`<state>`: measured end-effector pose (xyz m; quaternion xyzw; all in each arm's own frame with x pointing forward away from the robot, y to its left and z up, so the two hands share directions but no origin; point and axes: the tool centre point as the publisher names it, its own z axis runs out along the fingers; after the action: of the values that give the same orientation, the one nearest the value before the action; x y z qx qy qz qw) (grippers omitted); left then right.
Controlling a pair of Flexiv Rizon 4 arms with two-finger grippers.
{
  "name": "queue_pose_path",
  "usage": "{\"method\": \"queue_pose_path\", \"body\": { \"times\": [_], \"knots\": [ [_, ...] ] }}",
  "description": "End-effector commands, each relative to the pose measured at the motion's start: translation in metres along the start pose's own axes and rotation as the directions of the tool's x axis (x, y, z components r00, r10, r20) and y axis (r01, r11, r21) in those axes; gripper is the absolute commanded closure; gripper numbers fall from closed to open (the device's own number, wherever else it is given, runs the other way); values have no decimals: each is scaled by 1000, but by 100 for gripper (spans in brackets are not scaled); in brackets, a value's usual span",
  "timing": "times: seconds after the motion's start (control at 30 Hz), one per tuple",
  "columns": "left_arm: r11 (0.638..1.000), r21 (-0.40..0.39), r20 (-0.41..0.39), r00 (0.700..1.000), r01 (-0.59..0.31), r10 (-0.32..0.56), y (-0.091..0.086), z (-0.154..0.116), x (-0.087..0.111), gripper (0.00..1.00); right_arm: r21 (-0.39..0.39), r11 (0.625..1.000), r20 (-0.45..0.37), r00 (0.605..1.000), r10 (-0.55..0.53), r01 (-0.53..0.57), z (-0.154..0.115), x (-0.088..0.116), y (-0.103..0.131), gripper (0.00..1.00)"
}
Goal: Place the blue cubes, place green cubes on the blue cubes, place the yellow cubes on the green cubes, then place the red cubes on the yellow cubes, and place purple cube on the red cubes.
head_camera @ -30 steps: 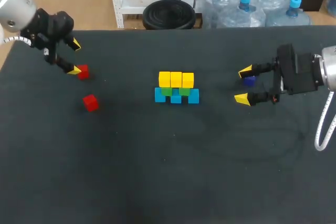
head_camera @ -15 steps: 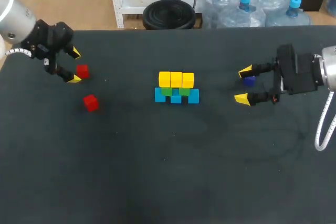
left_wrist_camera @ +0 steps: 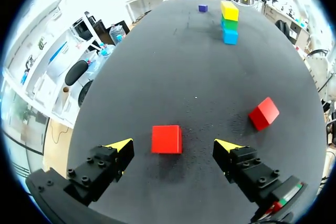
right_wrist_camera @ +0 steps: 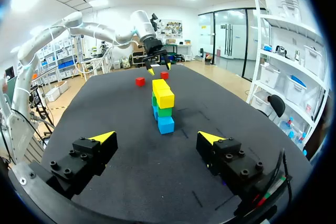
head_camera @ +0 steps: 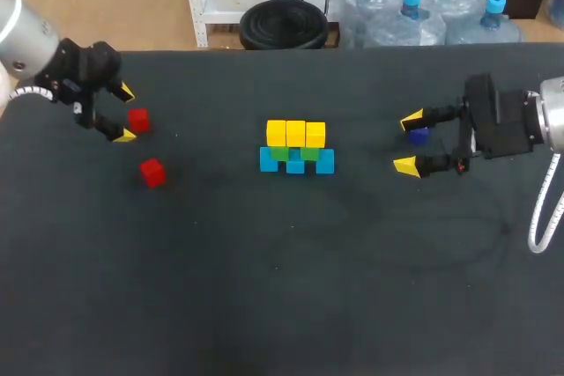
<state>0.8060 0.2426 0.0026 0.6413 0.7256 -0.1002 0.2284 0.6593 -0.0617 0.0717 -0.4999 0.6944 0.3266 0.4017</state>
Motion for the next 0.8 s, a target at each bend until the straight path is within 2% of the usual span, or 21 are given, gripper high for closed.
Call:
{"method": "queue_pose_path", "body": {
  "times": [0.03,0.07,0.17,0.23,0.27,0.4,0.5,0.53,0.6,0.63,0.67,0.8],
  "knots": [
    [1000,9,1,1000,-3,3,4,5,1,0,0,1000,2,1000,-1,1,1,0,0,0],
    [1000,11,1,1000,-4,4,4,6,1,1,0,1000,2,1000,-1,1,1,0,0,0],
    [1000,14,1,1000,-8,8,4,7,1,25,0,1000,2,1000,-1,1,1,0,0,0],
    [1000,16,0,1000,-9,9,4,7,1,35,0,1000,2,1000,-1,1,1,0,0,0],
    [1000,17,0,1000,-9,9,4,8,1,46,0,1000,2,1000,-1,1,1,0,0,0],
    [1000,18,-4,1000,-13,13,5,8,0,58,0,1000,2,1000,-1,1,1,0,0,0],
    [1000,18,-5,1000,-13,13,5,8,0,62,0,1000,2,1000,-1,1,1,0,0,0],
    [1000,19,-5,1000,-13,13,5,8,0,67,0,1000,2,1000,-1,1,1,0,0,0],
    [1000,18,-5,1000,-13,13,5,8,-1,82,0,1000,2,1000,-1,1,1,0,0,0],
    [1000,18,-5,1000,-12,12,5,8,-1,95,0,1000,2,1000,-1,1,1,0,0,0],
    [1000,17,-5,1000,-11,11,5,8,-2,100,0,1000,2,1000,-1,1,1,0,0,0],
    [1000,17,-5,1000,-7,7,2,7,-4,100,0,1000,2,1000,-1,1,1,0,0,0]
  ]
}}
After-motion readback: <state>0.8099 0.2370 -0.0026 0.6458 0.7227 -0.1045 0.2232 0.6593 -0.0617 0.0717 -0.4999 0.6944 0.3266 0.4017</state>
